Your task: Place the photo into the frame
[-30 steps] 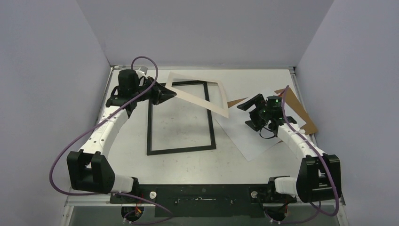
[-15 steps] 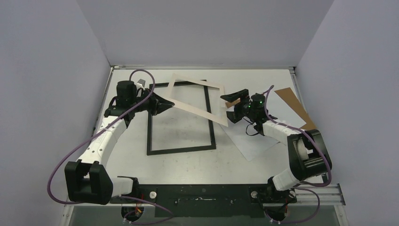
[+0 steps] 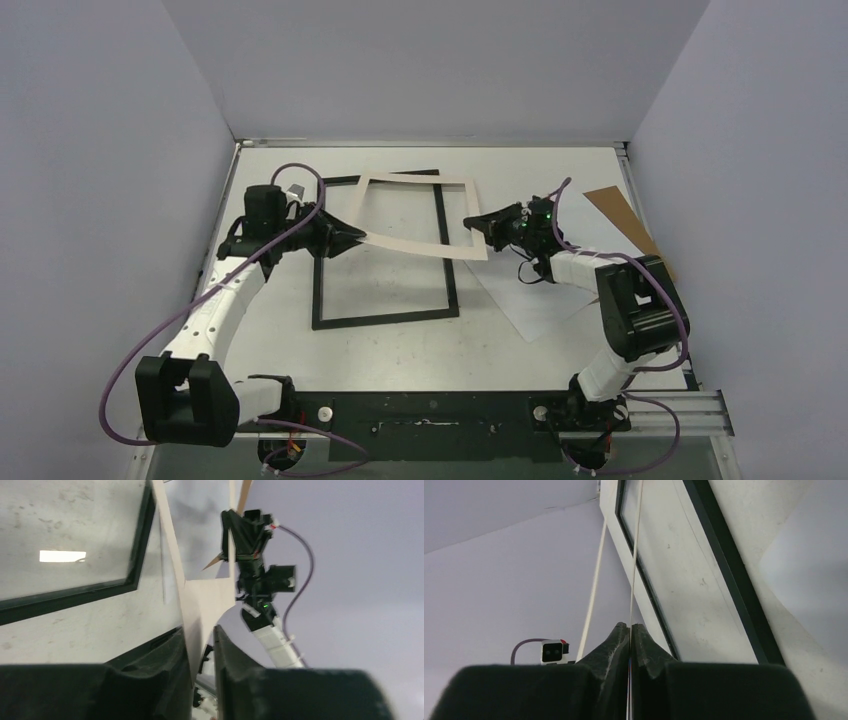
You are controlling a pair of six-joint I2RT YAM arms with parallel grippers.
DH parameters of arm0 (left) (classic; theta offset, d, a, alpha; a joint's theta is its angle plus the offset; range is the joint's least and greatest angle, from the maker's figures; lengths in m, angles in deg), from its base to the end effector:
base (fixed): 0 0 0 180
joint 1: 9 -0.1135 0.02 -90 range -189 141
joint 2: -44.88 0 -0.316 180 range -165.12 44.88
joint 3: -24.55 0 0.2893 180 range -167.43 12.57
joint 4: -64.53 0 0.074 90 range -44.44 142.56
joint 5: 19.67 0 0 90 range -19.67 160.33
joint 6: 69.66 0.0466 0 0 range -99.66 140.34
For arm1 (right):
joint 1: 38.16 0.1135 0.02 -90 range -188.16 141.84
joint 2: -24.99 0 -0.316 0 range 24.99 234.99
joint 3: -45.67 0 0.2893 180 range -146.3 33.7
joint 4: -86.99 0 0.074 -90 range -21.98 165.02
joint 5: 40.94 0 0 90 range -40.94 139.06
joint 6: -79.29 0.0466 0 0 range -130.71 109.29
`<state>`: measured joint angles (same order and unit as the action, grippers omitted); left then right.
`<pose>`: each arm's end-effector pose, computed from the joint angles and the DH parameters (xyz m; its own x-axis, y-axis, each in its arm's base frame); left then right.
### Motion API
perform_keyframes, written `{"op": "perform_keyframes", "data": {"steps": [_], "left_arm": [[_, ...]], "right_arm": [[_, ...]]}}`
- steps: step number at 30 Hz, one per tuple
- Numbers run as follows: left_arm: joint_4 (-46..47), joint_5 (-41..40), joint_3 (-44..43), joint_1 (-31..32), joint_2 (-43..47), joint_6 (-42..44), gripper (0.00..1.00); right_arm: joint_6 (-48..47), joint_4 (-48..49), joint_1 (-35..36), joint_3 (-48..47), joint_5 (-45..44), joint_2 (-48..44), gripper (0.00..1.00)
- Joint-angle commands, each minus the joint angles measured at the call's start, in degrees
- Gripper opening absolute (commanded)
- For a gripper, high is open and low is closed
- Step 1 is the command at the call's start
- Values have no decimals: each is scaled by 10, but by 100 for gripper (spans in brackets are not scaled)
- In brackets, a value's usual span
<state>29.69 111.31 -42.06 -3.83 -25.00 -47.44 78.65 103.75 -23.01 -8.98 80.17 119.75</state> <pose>0.2821 -0.0562 0.3263 -0.7712 -0.6320 0.0771 -0.3490 0.3182 -0.8815 0.3528 0.1205 0.1969 -0.6859 0.7012 0.1945 0.3749 0.1114 0.9203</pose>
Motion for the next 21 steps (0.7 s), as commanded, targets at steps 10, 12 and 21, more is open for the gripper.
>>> {"op": "perform_keyframes", "data": {"steps": [10,12,21], "left_arm": [[-315,-218,-107,-30,-12,310,68],[-326,-240,-126,-46,-18,337,70],[-298,-243,-108,-113,-66,369,70]], "right_arm": [[-274,-145,43,-124,30,50,0],[-297,-161,55,-138,22,55,0],[-343,-172,67,-143,-30,72,0]]}}
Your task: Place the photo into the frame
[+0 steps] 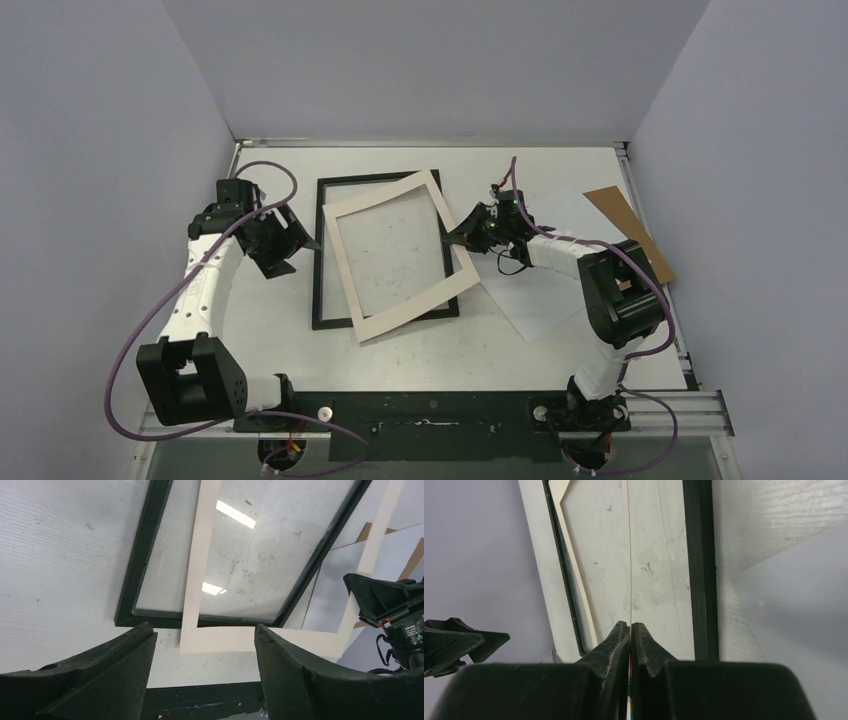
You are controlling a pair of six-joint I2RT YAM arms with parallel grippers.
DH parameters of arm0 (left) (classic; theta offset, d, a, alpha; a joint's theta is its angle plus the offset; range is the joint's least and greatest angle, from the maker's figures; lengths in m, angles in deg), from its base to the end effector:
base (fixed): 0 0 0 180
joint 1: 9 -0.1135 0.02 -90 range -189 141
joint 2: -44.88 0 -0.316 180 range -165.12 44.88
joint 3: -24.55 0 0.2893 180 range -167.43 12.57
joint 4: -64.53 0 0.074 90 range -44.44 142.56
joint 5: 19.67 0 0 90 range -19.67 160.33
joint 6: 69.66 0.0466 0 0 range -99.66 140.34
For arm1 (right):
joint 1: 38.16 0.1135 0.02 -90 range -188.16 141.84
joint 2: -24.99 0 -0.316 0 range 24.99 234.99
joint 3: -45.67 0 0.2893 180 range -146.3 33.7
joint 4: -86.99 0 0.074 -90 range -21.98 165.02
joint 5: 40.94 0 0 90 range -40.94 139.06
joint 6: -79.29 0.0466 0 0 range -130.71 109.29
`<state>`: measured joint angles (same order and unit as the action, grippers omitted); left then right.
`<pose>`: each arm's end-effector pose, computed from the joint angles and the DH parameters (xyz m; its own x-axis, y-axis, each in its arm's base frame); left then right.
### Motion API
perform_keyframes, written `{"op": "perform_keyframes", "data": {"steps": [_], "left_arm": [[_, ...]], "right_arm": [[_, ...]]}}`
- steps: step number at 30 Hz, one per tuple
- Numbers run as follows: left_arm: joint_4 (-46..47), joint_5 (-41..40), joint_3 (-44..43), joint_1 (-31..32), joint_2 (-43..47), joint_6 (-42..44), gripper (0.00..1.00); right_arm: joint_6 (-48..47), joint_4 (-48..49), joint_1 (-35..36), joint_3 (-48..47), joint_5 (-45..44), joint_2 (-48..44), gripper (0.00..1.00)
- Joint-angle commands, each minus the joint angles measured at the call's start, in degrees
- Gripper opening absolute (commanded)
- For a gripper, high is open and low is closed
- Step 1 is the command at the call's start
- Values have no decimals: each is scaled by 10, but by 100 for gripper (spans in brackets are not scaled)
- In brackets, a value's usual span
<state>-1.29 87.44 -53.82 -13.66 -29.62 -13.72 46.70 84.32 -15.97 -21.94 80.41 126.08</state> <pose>0.2801 0.0091 0.3329 -0.7625 -0.5992 -0.2442 -0.4427 0.7583 -0.4785 0.3742 0.1788 0.1969 -0.8937 0.4126 -0.1763 0.0770 0.5282 0.8456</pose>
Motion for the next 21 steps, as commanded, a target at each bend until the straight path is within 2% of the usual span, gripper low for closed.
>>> {"op": "perform_keyframes", "data": {"steps": [1,10,17,21], "left_arm": [[23,1,12,-15,-26,31,70],[95,-38,19,-15,-127,32,68],[128,-81,6,-16,-197,38,63],[156,-67,6,-15,-227,43,57]], "right_arm": [[-14,37,-3,-9,-39,6,0],[8,110,6,23,-109,-27,0],[14,145,39,25,-136,2,0],[14,163,52,23,-144,15,0]]}}
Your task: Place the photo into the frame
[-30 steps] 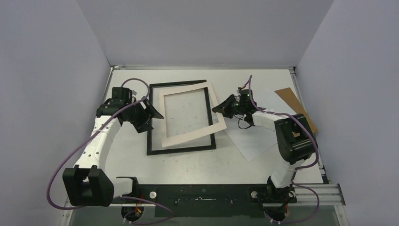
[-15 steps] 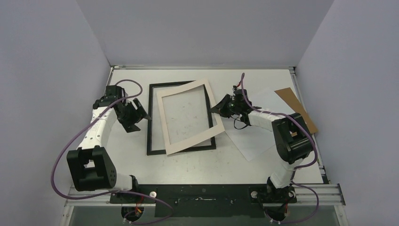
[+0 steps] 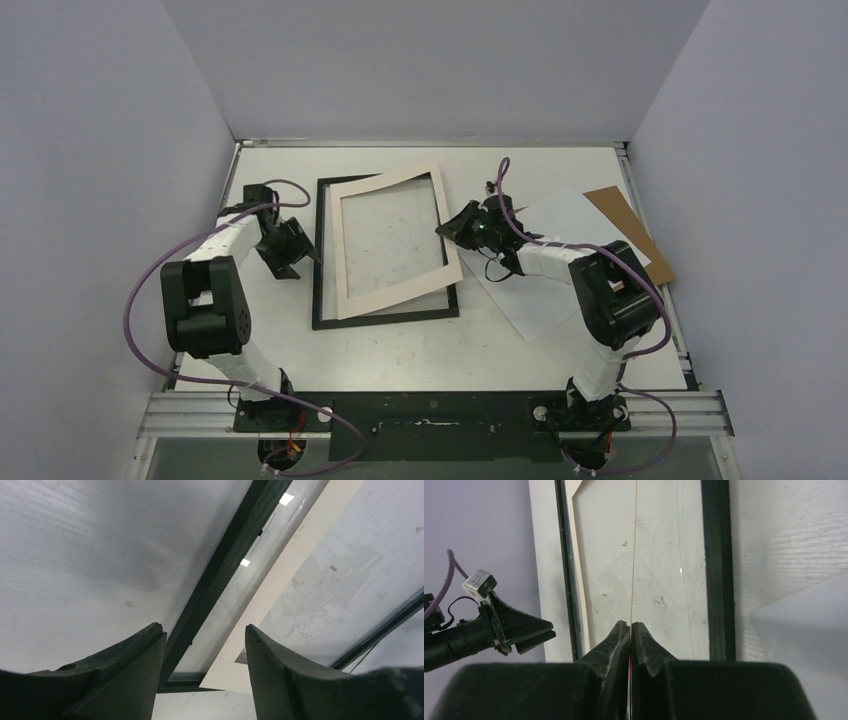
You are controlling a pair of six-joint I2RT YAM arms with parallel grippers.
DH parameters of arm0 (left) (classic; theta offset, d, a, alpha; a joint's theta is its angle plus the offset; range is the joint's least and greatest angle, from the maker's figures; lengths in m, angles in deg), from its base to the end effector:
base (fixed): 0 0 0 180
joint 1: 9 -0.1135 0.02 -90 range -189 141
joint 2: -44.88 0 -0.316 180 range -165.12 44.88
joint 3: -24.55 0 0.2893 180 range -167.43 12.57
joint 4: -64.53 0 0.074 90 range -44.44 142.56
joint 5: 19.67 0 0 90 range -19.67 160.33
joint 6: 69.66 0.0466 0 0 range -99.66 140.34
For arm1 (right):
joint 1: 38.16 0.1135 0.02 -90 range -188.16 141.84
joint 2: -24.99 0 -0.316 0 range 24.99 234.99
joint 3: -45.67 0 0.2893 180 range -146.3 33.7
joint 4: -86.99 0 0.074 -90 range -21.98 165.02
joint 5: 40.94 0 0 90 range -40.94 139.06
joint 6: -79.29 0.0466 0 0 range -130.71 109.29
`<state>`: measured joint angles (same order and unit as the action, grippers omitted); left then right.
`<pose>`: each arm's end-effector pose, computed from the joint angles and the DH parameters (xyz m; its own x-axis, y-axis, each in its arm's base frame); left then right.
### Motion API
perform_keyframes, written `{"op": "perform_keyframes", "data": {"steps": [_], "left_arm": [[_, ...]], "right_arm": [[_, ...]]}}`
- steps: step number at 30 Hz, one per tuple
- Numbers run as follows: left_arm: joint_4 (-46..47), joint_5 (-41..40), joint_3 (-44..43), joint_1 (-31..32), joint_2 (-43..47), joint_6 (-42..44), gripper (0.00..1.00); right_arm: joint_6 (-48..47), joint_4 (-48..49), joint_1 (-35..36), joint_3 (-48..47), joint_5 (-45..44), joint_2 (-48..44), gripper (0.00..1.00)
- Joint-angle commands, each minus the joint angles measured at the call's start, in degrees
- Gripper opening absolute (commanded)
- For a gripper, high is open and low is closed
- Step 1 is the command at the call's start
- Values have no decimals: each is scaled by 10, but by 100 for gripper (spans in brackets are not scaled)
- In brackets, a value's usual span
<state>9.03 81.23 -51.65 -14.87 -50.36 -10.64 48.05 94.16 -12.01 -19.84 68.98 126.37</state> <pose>0.3533 0.0275 0.2184 -0.7961 -0.5900 -0.1347 -0.5366 0.7911 -0.2935 0.3701 0.1994 0.1972 -0.8072 0.4992 -0.3150 0.0145 0.5503 0.8348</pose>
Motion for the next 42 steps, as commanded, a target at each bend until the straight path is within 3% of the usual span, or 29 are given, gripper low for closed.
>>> {"op": "perform_keyframes", "data": {"steps": [1,7,34,42], "left_arm": [[59,-2,-16,-4,-26,13,56],[85,20,-11,-4,-47,12,50],[87,36,-10,-4,-64,5,45],[80,36,-16,-9,-57,7,46]], "right_arm": [[3,69,15,3,-33,14,0],[8,63,37,-11,-47,31,2],[22,16,91,-13,-123,36,20],[-23,-47,91,-48,-112,32,35]]}}
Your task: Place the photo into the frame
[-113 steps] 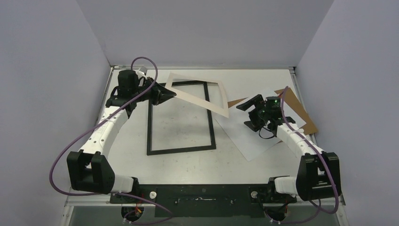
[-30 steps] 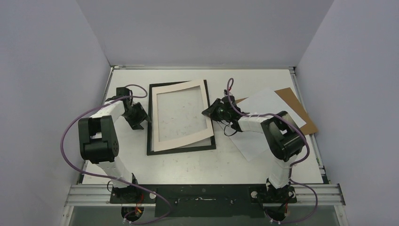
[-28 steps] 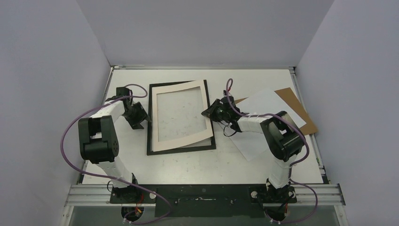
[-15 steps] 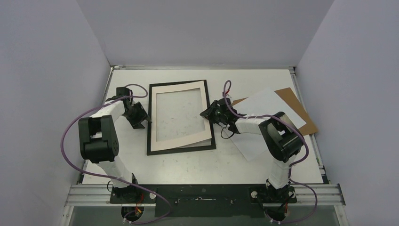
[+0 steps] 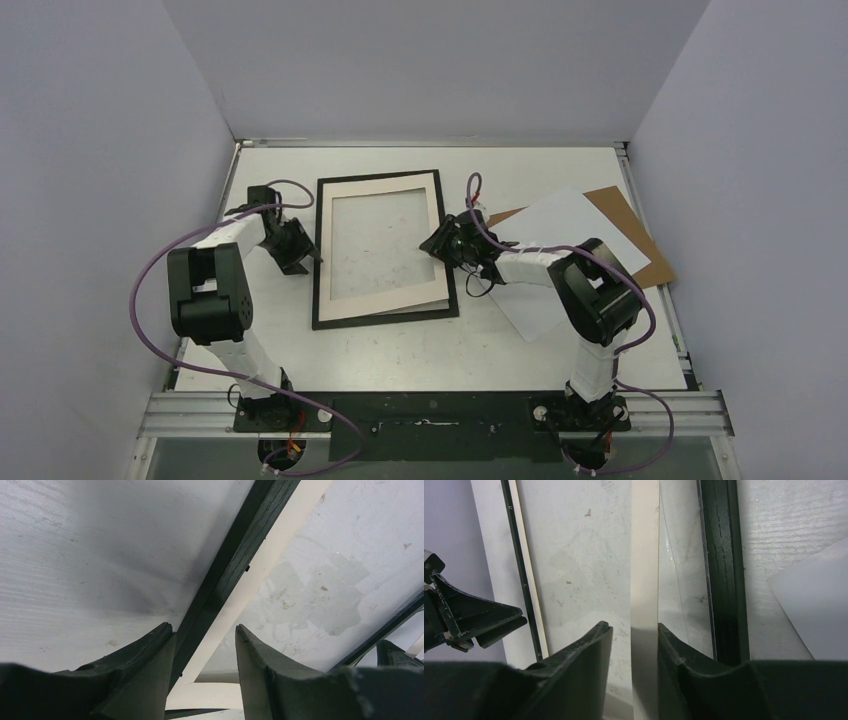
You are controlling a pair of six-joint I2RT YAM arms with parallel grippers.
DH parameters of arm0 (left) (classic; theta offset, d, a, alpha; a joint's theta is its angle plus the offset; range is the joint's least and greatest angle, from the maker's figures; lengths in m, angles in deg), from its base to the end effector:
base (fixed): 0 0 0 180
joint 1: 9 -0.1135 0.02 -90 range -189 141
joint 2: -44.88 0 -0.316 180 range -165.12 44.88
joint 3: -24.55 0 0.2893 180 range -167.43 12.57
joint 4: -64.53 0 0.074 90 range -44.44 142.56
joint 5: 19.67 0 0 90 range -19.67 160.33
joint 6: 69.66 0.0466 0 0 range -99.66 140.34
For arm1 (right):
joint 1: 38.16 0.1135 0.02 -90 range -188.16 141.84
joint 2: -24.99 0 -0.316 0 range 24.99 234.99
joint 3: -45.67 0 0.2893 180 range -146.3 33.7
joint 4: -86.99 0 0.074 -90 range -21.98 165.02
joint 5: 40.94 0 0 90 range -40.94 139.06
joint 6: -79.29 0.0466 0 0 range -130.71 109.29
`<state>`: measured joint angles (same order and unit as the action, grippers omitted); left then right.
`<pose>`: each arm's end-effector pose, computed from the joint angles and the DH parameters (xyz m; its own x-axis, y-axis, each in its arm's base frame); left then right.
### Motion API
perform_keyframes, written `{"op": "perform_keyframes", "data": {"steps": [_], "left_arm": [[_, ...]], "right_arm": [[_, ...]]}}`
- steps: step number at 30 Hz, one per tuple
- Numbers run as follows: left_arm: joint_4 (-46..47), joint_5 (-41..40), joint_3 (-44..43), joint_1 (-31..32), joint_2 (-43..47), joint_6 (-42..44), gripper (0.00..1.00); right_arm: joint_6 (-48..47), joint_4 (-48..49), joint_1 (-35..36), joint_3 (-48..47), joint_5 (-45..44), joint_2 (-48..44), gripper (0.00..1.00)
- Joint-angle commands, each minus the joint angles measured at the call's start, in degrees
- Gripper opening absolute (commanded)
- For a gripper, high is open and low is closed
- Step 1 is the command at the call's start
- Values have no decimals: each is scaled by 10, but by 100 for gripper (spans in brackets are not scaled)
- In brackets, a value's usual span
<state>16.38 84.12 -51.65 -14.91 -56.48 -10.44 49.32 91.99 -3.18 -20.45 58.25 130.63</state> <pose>0.3775 0.0279 0.1861 -0.8022 -0.5827 -0.1299 -0.5150 0.7855 -0.3431 0.3458 0.2510 0.1657 -0.8156 0.4730 -0.3332 0.0657 0.6478 0.7590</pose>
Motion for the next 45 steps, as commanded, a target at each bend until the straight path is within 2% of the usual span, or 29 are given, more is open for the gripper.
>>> {"op": "perform_keyframes", "data": {"steps": [1,5,8,16,21,25,28,31,36,42,45], "left_arm": [[3,8,-18,-11,6,6,46],[-15,8,-33,-19,17,11,50],[-28,9,-44,-24,30,15,52],[-56,34,-68,-26,59,21,55],[-71,48,-83,-26,80,24,57],[-72,81,-86,-24,97,20,58],[-61,109,-72,-12,107,9,58],[-47,127,-45,10,117,1,58],[-10,156,2,75,121,1,57],[14,154,37,105,100,-16,50],[18,143,42,112,92,-16,50]], "right_arm": [[-40,-35,3,-46,-4,-12,40],[-76,-106,4,-62,-33,-33,69],[-96,-130,0,-61,-51,-57,75],[-134,-154,-13,-91,-17,-59,68],[-165,-227,-18,-98,-82,-75,71],[-190,-280,-35,-113,-85,-95,69],[-205,-302,-32,-108,-46,-107,65],[-207,-298,-25,-84,37,-109,62],[-202,-277,15,-55,118,-98,60],[-200,-270,42,-59,175,-48,49],[-219,-287,50,-65,185,-33,47]]}}
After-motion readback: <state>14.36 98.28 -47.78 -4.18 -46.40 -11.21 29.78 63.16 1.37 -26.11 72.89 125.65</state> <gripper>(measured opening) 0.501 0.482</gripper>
